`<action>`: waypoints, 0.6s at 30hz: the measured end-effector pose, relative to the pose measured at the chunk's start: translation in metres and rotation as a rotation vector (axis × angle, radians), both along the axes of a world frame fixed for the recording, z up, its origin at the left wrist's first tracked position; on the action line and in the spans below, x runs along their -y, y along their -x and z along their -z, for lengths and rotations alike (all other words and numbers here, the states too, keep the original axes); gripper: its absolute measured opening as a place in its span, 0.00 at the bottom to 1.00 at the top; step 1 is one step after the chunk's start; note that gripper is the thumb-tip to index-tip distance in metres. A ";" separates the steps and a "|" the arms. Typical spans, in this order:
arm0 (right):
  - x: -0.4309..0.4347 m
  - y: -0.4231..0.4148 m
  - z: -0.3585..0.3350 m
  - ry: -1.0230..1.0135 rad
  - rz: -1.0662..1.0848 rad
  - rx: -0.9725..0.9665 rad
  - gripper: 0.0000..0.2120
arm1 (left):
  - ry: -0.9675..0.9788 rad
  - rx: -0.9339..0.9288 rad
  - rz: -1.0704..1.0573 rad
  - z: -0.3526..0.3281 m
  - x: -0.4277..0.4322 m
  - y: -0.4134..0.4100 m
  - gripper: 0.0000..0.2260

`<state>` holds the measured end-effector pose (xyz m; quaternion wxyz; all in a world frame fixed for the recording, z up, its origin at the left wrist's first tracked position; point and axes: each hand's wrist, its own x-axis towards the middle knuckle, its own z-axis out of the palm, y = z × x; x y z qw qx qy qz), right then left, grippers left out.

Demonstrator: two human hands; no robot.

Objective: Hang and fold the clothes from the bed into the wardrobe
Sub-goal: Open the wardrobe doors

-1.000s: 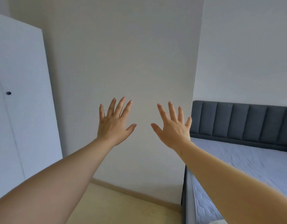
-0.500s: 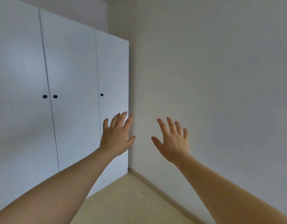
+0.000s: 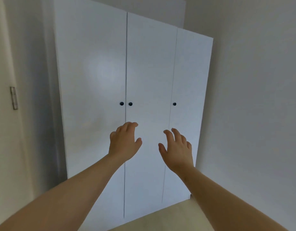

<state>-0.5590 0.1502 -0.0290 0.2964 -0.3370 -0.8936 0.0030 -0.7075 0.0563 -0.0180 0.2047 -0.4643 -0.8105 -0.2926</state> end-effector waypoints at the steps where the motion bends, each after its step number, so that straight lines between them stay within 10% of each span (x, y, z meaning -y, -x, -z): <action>1: -0.007 0.019 0.001 -0.003 -0.021 -0.018 0.24 | -0.006 0.007 -0.020 -0.001 -0.003 0.017 0.21; 18: -0.231 0.306 -0.028 -0.008 -0.301 -0.061 0.26 | 0.036 -0.183 -0.208 -0.032 -0.172 0.255 0.21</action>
